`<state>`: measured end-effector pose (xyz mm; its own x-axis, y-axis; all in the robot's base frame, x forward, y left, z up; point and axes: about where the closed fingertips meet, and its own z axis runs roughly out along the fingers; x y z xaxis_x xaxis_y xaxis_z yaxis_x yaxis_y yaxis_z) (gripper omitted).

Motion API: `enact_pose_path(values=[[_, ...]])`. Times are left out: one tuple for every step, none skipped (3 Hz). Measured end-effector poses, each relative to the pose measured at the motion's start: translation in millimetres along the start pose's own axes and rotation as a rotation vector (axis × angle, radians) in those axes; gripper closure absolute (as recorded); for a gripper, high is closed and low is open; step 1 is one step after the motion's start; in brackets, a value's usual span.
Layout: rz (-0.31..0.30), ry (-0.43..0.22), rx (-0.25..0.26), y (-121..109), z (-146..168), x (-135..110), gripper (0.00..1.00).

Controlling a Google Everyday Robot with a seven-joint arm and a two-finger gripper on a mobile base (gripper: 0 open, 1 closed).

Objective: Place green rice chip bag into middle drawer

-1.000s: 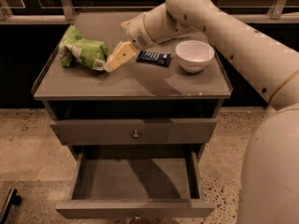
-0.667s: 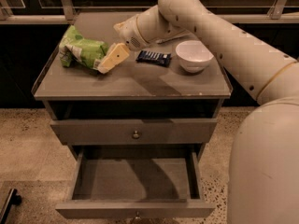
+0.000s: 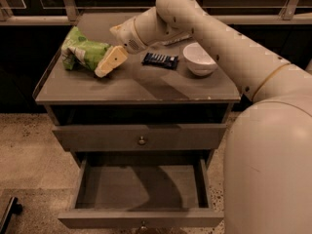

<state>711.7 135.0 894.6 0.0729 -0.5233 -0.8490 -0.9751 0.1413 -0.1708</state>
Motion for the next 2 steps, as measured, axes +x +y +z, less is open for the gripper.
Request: enact_pose_path(values=[[0.0, -0.006, -0.017, -0.8, 9.7, -0.1, 0.0], [0.002, -0.018, -0.031, -1.9, 18.1, 0.8, 0.0]])
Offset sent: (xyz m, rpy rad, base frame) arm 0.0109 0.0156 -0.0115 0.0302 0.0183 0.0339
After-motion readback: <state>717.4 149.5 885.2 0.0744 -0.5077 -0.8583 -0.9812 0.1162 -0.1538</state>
